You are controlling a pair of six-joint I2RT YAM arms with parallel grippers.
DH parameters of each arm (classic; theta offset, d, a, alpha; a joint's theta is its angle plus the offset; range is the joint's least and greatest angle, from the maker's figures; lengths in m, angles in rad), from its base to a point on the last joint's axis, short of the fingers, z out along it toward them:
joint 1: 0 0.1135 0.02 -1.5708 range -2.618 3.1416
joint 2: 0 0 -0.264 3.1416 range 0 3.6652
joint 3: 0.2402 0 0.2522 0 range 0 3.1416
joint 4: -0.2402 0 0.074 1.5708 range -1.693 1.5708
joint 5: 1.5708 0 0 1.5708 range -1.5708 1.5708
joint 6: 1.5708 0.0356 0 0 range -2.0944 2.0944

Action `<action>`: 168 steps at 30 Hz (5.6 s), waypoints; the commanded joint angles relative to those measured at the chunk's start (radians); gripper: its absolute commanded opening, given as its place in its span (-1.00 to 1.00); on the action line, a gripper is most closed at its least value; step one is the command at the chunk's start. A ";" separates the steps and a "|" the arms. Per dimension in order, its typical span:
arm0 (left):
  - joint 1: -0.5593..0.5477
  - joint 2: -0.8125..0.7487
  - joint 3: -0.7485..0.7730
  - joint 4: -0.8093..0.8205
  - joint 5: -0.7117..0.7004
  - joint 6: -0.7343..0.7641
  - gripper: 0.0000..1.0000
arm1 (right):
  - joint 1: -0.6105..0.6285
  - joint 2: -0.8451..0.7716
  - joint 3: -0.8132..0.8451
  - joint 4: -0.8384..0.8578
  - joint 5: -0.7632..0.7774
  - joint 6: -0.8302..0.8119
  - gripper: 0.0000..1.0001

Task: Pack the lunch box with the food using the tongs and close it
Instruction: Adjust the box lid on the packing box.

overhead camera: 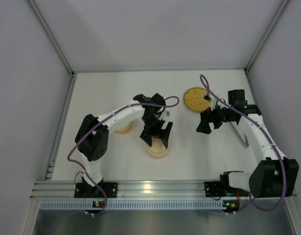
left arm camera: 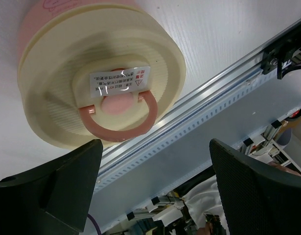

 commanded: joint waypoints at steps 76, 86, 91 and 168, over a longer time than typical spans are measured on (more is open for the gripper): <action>0.035 -0.158 -0.045 0.141 0.188 1.502 0.45 | -0.250 0.075 0.033 -0.110 -0.168 -0.137 0.85; 0.001 -0.098 -0.054 -0.022 0.171 1.751 0.26 | -0.292 0.065 0.022 -0.149 -0.160 -0.170 0.86; -0.011 -0.113 -0.121 0.018 0.137 1.783 0.24 | -0.295 0.078 0.025 -0.152 -0.166 -0.170 0.86; -0.051 -0.368 0.000 0.176 0.008 1.498 -0.66 | -0.293 0.075 0.034 -0.170 -0.194 -0.135 0.89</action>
